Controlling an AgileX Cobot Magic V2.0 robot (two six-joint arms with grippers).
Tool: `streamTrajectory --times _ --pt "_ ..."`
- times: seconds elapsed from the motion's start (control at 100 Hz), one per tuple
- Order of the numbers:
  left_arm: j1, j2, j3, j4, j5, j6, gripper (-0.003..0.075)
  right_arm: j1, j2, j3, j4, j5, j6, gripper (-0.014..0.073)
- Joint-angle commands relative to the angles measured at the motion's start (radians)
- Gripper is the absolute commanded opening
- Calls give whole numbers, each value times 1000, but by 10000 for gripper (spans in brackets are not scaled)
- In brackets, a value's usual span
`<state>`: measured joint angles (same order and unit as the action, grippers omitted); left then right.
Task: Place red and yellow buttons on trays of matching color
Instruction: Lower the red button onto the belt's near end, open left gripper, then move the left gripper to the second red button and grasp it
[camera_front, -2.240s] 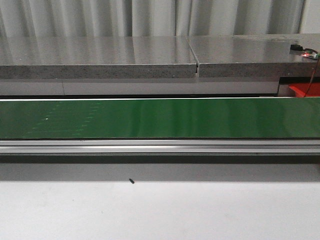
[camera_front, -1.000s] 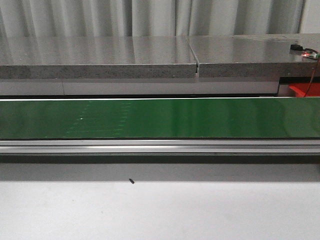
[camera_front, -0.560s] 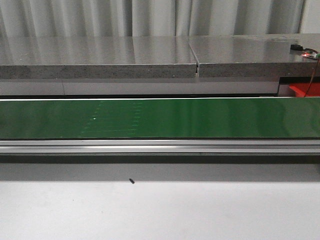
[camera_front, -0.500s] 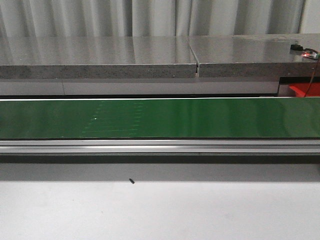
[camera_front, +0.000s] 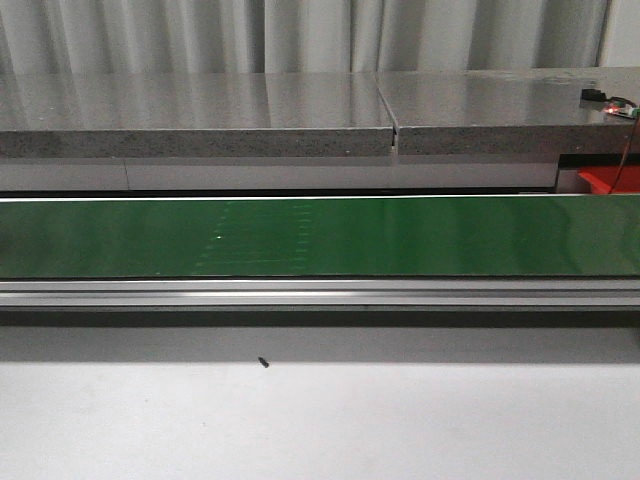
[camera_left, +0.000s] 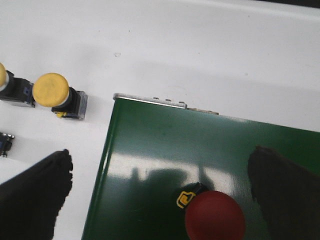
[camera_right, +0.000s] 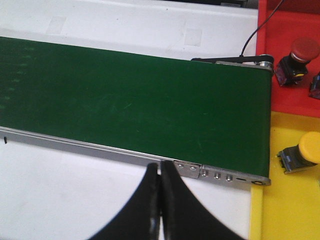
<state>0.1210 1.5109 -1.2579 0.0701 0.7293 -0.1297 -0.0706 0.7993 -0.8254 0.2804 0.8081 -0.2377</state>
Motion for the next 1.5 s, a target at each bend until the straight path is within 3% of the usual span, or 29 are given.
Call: streamTrajectory --times 0.0,0.49,0.66,1.49 --pt "21 -51 -38 12 -36 -1 691 2 -8 -26 19 -57 -6 -68" --pt "395 -44 -38 45 -104 -1 690 2 -8 -26 19 -57 -6 -68" --pt "477 13 -41 52 -146 -1 690 2 -8 -26 19 -57 -6 -68" --pt "468 450 -253 51 -150 24 690 2 -8 -26 19 -57 -6 -68"
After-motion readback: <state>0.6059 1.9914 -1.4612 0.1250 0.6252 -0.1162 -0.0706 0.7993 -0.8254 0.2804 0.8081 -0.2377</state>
